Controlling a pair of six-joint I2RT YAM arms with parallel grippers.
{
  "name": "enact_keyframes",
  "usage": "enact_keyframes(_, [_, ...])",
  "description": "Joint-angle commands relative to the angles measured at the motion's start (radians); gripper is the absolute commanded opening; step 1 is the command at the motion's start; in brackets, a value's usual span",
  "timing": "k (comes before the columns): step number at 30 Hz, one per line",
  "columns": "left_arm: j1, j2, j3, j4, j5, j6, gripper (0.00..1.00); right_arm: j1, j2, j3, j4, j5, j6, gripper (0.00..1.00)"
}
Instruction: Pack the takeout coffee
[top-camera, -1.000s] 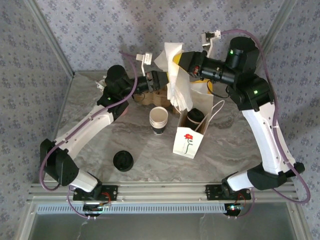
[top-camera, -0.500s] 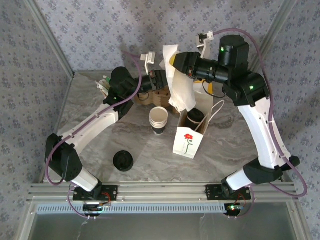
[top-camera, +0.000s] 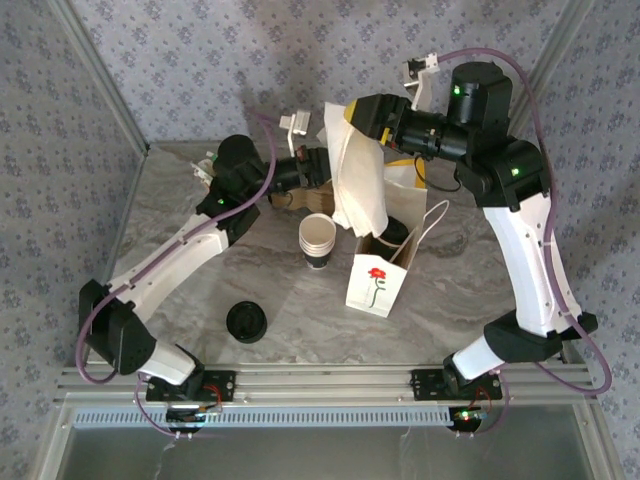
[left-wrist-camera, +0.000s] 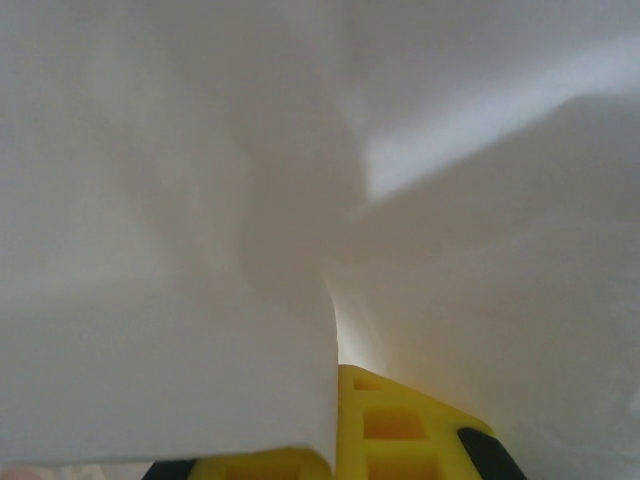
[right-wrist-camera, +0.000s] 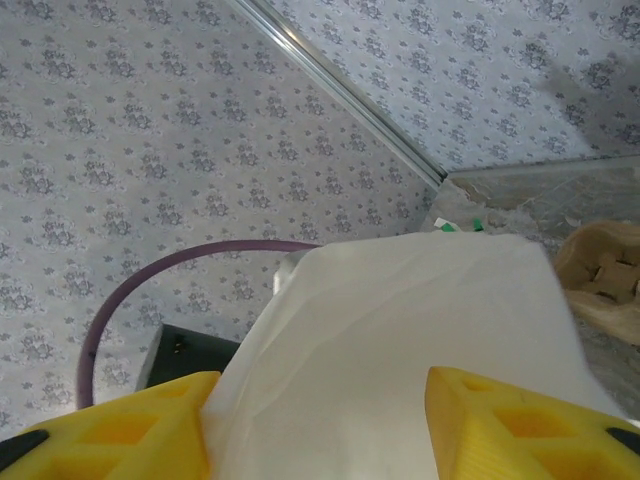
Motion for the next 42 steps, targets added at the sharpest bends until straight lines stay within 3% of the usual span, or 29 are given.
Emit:
enact_keyframes(1, [-0.020, -0.042, 0.033, -0.058, 0.020, 0.007, 0.00, -0.002, -0.009, -0.015, -0.004, -0.023, -0.023, 0.59])
enact_keyframes(7, [-0.028, -0.043, 0.045, -0.108, 0.021, -0.020, 0.00, -0.009, -0.018, 0.009, -0.022, -0.041, -0.061, 0.74])
enact_keyframes(11, [-0.027, -0.039, 0.096, -0.241, 0.027, 0.005, 0.00, -0.055, -0.049, 0.009, -0.038, -0.065, -0.081, 0.81])
enact_keyframes(18, [-0.022, -0.025, 0.231, -0.555, 0.039, 0.032, 0.00, -0.176, -0.136, -0.158, 0.011, -0.146, -0.063, 0.84])
enact_keyframes(25, [-0.010, -0.021, 0.274, -0.593, 0.082, -0.004, 0.00, -0.243, -0.224, -0.333, 0.103, -0.274, -0.068, 0.86])
enact_keyframes(31, [0.016, 0.024, 0.408, -0.711, 0.126, 0.075, 0.00, -0.291, -0.315, -0.455, 0.159, -0.336, -0.142, 0.86])
enact_keyframes(37, [0.030, 0.107, 0.663, -0.950, 0.159, 0.256, 0.00, -0.299, -0.355, -0.465, 0.120, -0.337, -0.239, 0.86])
enact_keyframes(42, [0.029, 0.202, 0.978, -1.311, 0.141, 0.605, 0.00, -0.301, -0.355, -0.453, 0.153, -0.446, -0.256, 0.87])
